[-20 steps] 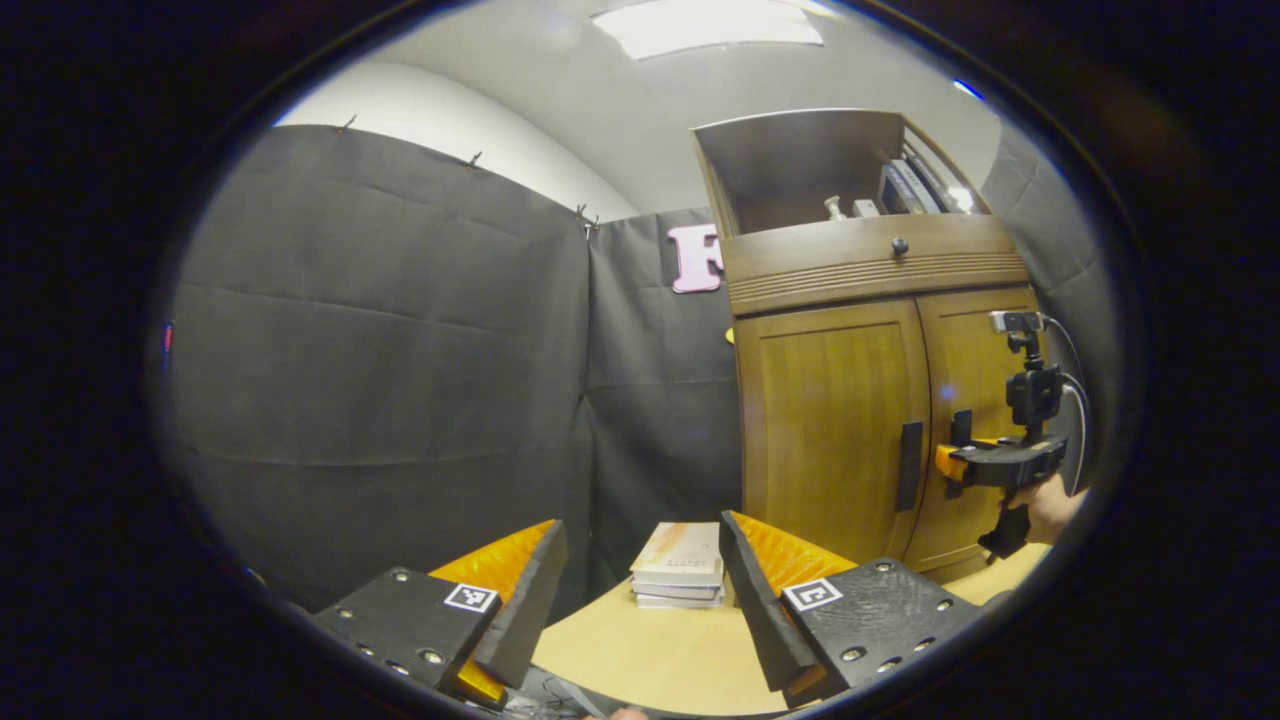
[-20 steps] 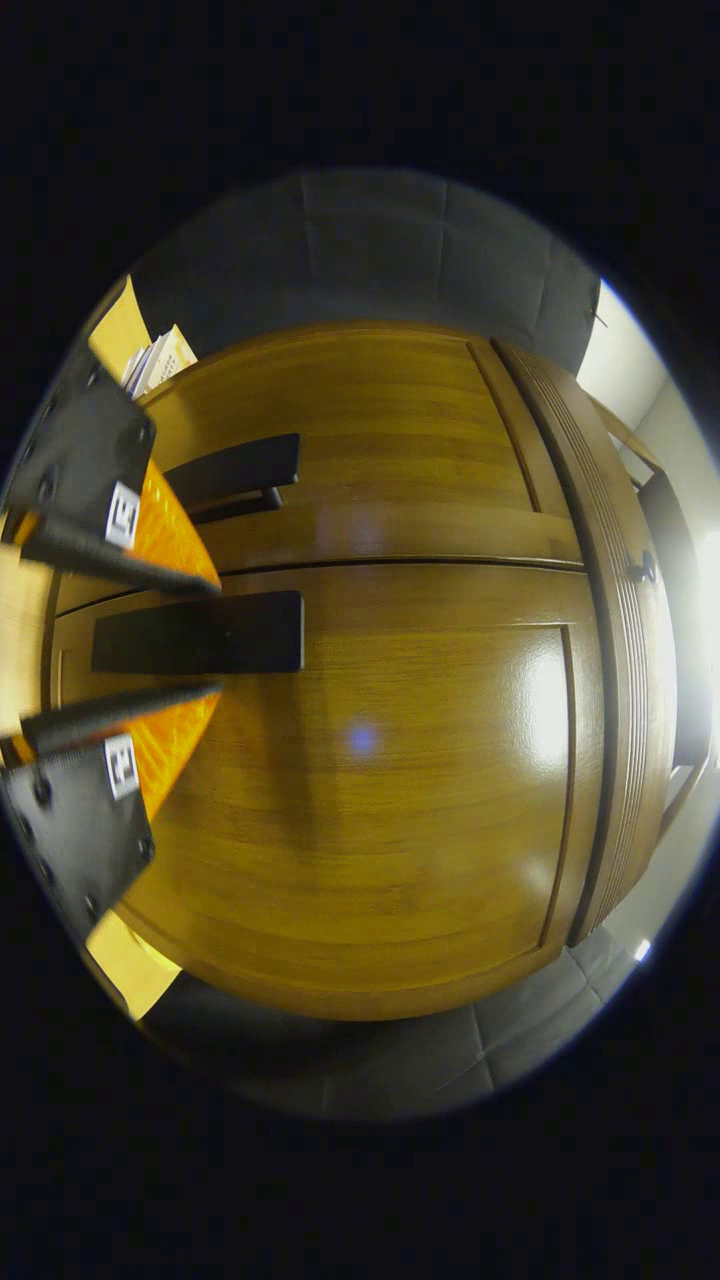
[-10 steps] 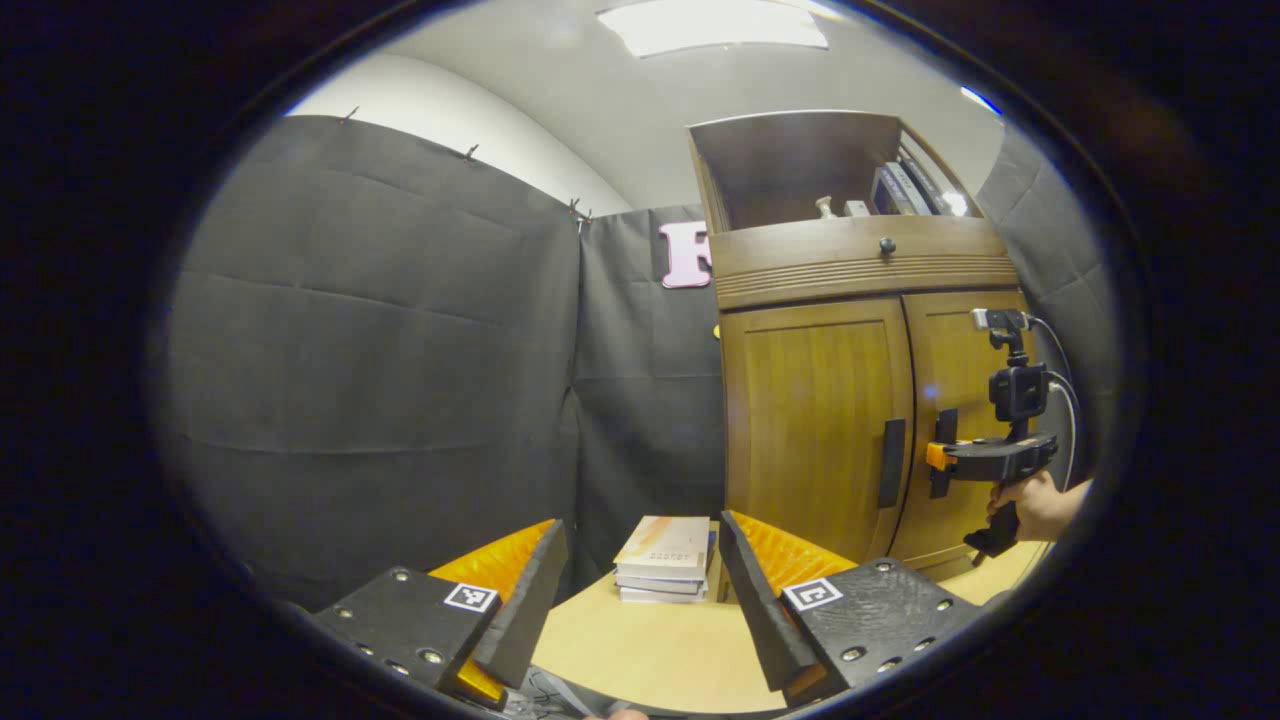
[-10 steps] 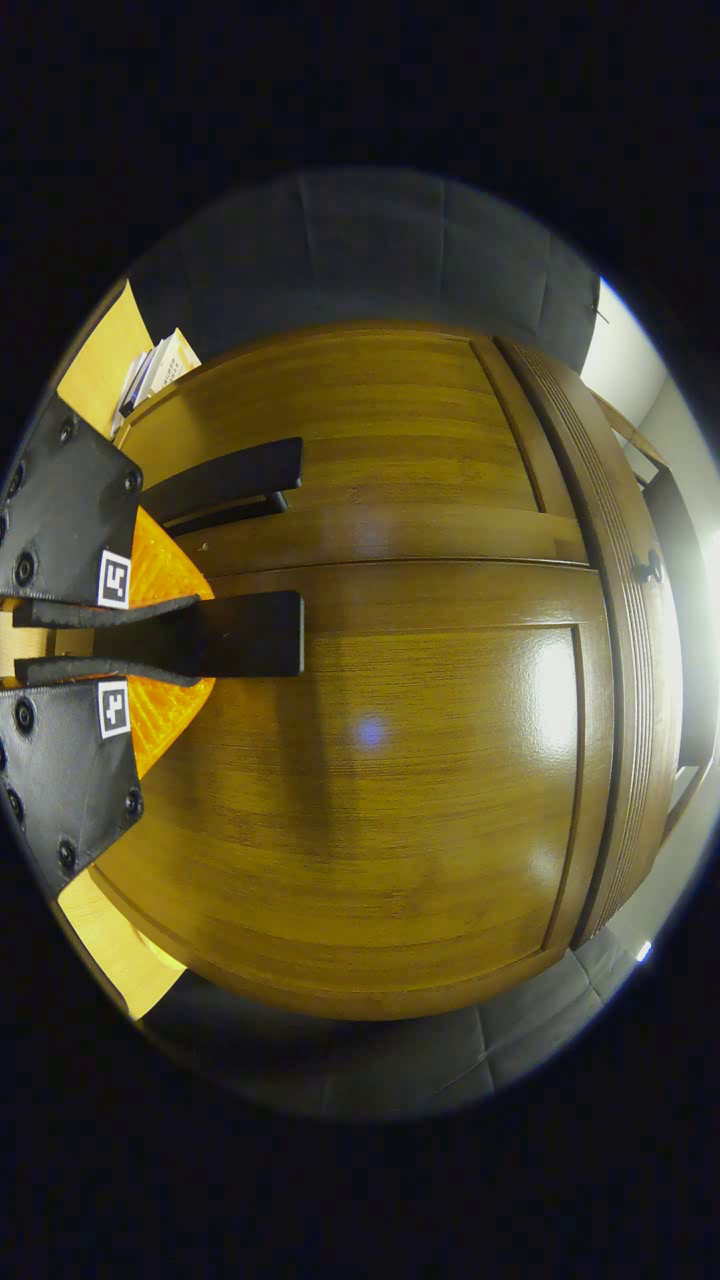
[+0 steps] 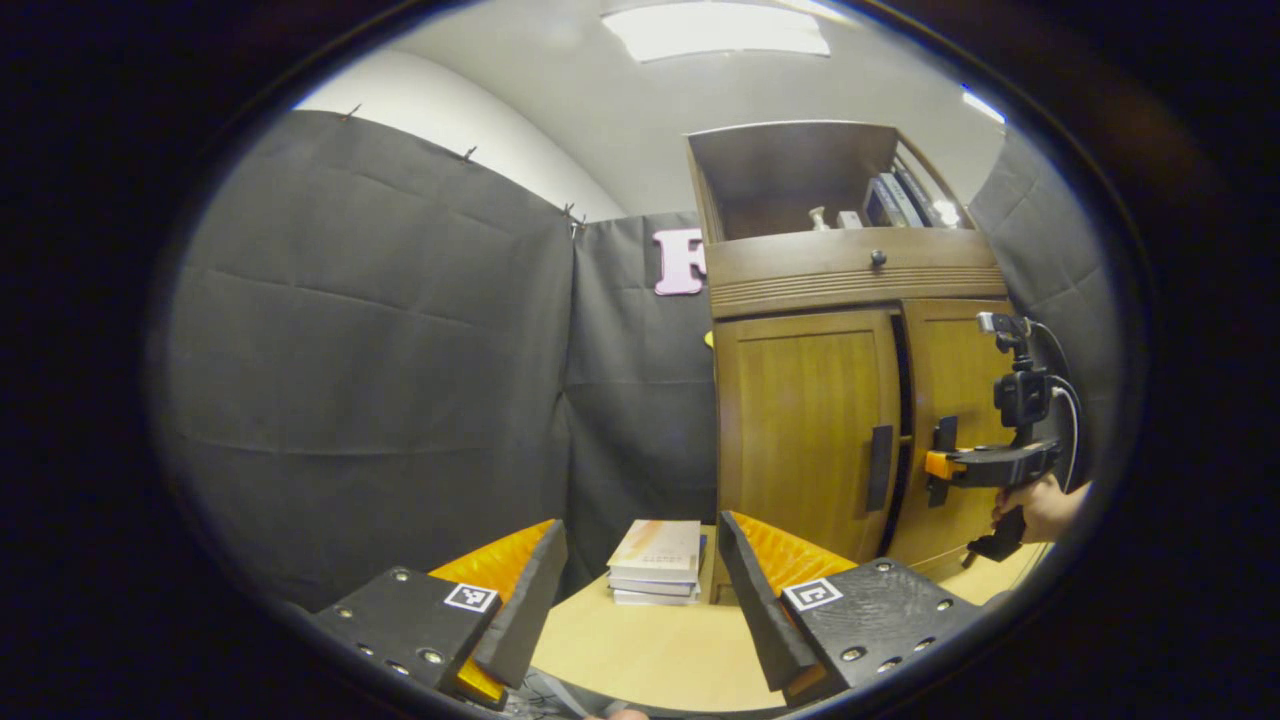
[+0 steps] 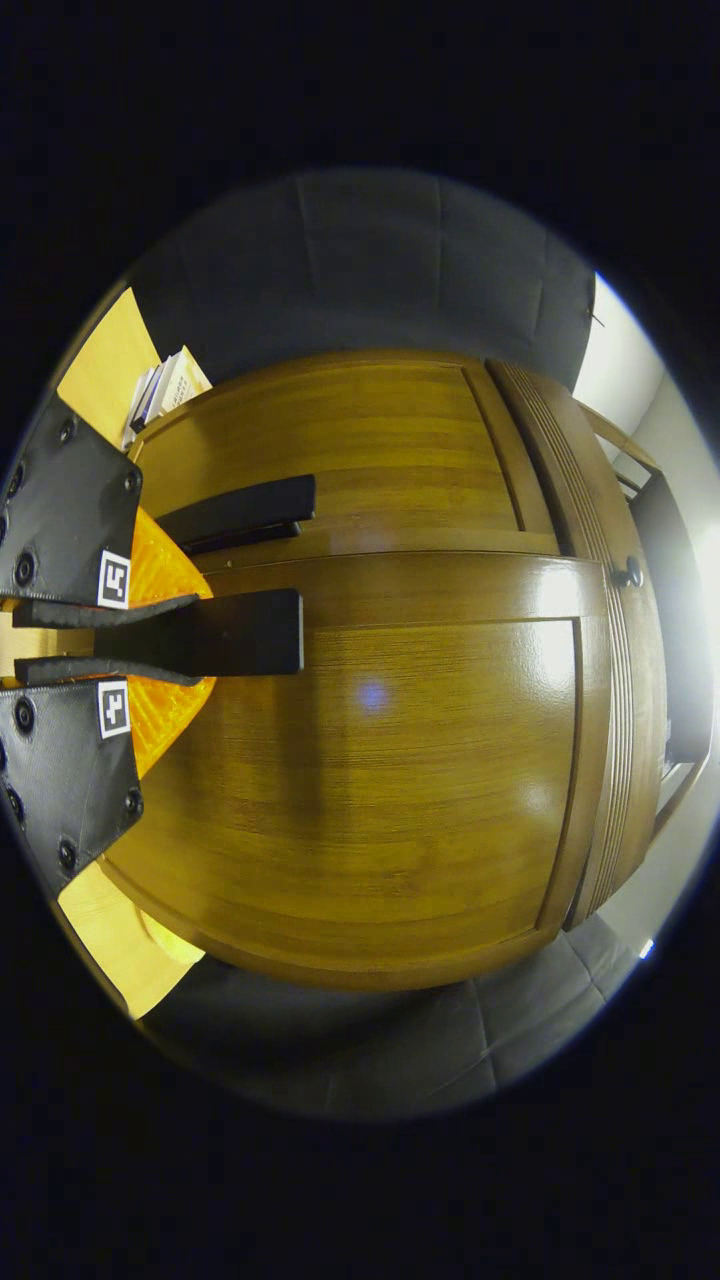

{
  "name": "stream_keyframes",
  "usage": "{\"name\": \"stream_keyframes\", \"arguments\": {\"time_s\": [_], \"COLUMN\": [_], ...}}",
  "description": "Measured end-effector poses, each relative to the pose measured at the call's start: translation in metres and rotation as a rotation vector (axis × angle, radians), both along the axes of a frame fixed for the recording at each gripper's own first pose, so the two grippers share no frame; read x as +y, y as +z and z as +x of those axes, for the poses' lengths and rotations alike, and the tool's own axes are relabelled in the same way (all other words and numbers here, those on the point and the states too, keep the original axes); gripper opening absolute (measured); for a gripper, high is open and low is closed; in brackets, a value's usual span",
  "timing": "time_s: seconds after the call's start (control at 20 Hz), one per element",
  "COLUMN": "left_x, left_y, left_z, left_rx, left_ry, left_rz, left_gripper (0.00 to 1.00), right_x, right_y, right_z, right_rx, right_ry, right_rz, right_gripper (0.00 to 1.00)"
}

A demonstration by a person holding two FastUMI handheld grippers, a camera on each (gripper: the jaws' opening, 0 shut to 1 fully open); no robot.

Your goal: Open the right door of the double-door shoe cabinet with the right hand, and open the left door with the left hand.

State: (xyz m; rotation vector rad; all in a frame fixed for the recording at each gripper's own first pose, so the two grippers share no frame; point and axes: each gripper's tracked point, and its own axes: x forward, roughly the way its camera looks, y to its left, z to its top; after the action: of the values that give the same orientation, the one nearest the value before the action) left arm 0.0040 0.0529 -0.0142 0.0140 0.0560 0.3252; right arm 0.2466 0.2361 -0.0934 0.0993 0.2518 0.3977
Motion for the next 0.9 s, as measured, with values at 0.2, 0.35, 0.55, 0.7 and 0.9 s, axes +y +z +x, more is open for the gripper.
{"name": "stream_keyframes", "arguments": {"time_s": [0.2, 0.35, 0.55, 0.7, 0.9], "left_x": [-0.004, -0.018, -0.023, -0.029, -0.034], "left_y": [0.005, 0.004, 0.005, 0.008, 0.012], "left_z": [-0.006, -0.011, -0.01, -0.016, -0.02], "left_rx": [-0.013, -0.023, -0.034, -0.038, -0.043], "left_ry": [-0.032, -0.062, -0.106, -0.142, -0.193], "left_rz": [-0.002, -0.004, -0.012, -0.023, -0.021], "left_gripper": [0.89, 0.89, 0.89, 0.89, 0.89], "right_x": [-0.008, -0.007, -0.005, -0.005, -0.007], "right_y": [0.004, 0.004, 0.003, 0.004, 0.004], "right_z": [-0.014, -0.012, -0.011, -0.011, -0.011], "right_rx": [0.001, 0.0, -0.003, -0.003, 0.001], "right_ry": [0.016, 0.024, 0.028, 0.024, 0.005], "right_rz": [0.002, 0.002, -0.002, 0.002, 0.003], "right_gripper": [0.12, 0.12, 0.12, 0.09, 0.09]}}
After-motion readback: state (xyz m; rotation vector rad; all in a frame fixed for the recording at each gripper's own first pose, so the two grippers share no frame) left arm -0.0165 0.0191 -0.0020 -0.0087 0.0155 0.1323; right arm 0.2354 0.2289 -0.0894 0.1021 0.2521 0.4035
